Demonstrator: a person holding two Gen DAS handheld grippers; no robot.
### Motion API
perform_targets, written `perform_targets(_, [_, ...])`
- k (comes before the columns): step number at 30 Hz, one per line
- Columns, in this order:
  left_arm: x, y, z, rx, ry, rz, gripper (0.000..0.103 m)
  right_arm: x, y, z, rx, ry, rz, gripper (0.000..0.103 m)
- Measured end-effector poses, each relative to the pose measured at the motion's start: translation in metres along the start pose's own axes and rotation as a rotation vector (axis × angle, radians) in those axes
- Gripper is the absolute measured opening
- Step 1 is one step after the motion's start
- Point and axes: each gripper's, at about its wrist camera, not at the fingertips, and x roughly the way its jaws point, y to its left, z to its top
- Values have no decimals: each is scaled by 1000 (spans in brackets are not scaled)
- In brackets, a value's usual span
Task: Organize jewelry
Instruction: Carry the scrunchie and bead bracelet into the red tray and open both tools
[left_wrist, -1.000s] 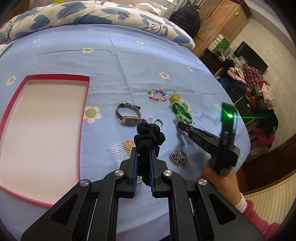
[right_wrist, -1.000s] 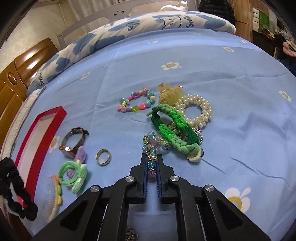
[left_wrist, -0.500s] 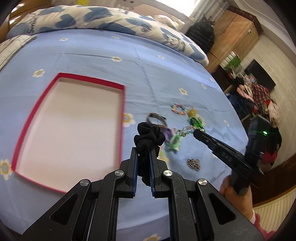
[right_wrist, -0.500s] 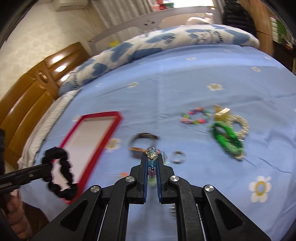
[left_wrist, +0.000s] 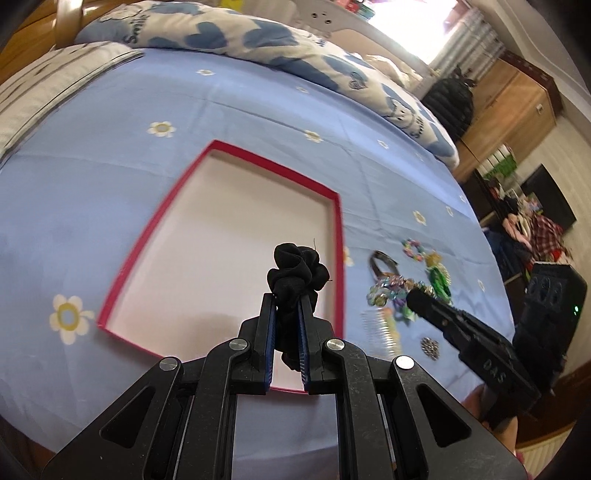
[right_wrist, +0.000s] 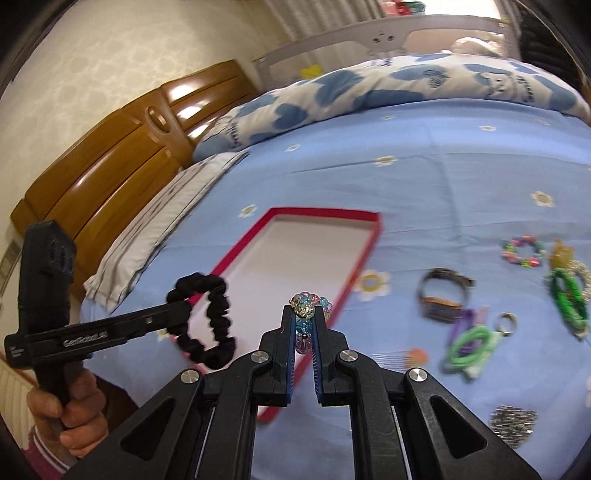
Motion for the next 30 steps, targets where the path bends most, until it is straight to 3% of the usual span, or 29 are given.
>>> perform_targets(12, [33, 43, -1, -64, 62, 74, 9, 59, 47, -14, -65, 115, 73, 7])
perform_targets(24, [58, 61, -1, -84, 124, 144, 11, 97, 45, -29, -44, 246, 93, 8])
perform_targets(30, [55, 63, -4, -73, 128, 175, 32, 103, 45, -32, -46, 268, 88, 13])
